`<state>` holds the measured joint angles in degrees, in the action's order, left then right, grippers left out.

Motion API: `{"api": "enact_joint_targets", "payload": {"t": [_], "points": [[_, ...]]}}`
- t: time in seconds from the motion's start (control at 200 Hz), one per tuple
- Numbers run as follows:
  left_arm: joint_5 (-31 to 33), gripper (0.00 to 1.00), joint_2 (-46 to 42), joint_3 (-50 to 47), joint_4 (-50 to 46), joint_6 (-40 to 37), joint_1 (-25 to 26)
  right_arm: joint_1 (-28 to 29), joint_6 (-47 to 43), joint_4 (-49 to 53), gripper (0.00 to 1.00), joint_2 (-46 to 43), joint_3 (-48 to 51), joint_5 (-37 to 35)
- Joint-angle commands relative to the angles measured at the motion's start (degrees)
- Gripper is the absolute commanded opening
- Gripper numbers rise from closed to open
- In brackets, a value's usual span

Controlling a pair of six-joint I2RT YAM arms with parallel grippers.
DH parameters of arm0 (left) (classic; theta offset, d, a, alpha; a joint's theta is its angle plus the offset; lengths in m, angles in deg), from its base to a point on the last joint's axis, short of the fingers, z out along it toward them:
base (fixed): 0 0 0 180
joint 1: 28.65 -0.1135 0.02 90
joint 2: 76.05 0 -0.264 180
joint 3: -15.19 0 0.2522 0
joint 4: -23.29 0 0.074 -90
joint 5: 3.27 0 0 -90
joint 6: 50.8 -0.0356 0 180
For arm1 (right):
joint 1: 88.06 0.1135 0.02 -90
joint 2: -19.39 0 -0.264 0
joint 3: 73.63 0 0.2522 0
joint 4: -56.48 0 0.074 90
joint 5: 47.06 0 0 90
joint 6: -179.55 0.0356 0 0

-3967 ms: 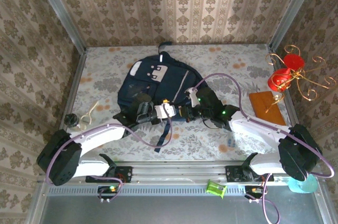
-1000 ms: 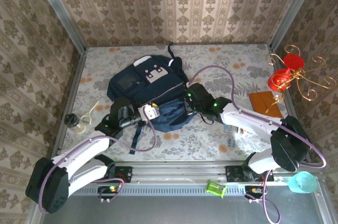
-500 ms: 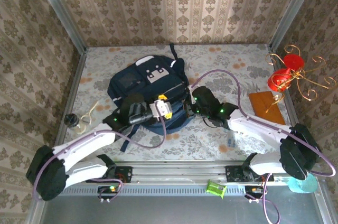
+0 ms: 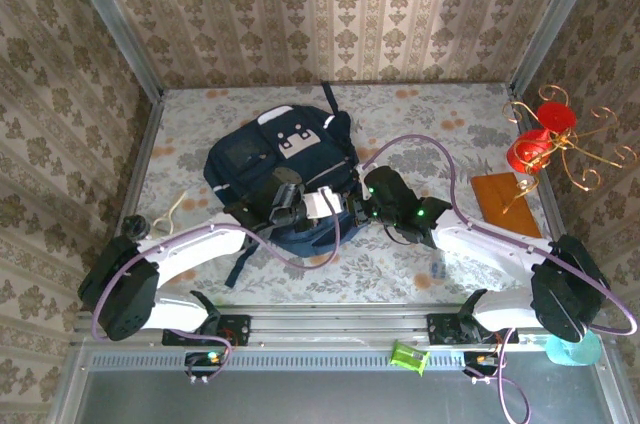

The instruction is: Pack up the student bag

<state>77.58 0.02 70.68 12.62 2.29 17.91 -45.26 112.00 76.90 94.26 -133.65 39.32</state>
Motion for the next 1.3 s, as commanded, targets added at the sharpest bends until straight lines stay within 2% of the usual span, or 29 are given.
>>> {"api": "enact_joint_targets", "payload": {"t": [0.0,0.355,0.58,0.905,1.295], "points": [[0.27,0.0,-1.85,0.27,-2.65,-0.56,-2.01,0.2,-0.42,1.79,0.0,-0.18,-0.17,-4.87],[-13.36,0.0,-11.91,-7.82,3.87,1.07,-8.59,-0.37,-0.29,6.47,0.0,3.73,-2.92,-14.62],[-21.51,0.0,-16.99,-12.71,7.39,2.05,-14.64,-2.08,-0.9,7.11,0.0,4.47,-4.17,-14.93],[-34.73,0.0,-20.16,-17.34,14.09,2.86,-18.85,-6.38,-1.72,4.69,0.0,10.01,-6.55,-13.01],[-37.74,0.0,-21.5,-17.57,14.07,3.13,-19.65,-12.71,-1.66,0.98,0.0,16.37,-10.05,-9.74]]}}
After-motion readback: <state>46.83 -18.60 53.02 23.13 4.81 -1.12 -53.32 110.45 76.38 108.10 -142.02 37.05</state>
